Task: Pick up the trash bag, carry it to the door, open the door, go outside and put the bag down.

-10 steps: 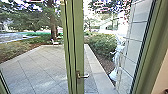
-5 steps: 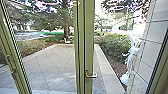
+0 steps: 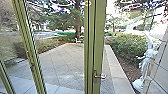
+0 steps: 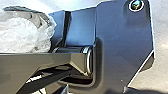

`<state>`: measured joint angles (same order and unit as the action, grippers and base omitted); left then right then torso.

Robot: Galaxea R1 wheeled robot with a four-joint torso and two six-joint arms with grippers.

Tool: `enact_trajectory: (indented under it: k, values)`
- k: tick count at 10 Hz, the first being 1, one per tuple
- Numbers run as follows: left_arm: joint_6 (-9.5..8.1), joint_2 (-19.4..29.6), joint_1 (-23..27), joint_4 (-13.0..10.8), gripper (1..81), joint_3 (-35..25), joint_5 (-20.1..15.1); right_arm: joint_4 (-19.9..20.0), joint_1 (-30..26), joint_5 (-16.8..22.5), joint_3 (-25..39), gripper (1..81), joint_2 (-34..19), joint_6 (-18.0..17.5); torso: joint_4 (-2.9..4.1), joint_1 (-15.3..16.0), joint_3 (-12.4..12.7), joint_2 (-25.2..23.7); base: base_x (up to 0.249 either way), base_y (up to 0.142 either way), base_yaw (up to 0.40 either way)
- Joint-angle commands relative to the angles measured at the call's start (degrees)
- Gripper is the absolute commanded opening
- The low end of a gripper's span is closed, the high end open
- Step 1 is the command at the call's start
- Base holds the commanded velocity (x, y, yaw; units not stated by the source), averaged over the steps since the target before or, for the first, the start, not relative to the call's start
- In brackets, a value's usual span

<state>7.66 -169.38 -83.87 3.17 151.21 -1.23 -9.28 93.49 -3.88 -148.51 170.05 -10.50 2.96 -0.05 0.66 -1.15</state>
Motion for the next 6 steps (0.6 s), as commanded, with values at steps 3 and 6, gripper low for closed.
enact_trajectory:
  k: [3,6]
  values:
    - [0.34,-0.1,3.8,-0.4,1.0,0.0,-2.9,-0.5,-2.3,2.7,0.2,81.1,0.1,0.1,0.00,0.1,0.0,0.0,0.000,0.000,0.316]
    - [0.34,-0.3,3.8,-0.4,1.0,0.4,-2.9,-0.5,-2.3,2.7,0.2,81.1,0.1,0.1,0.00,0.1,0.0,0.0,0.000,0.000,0.312]
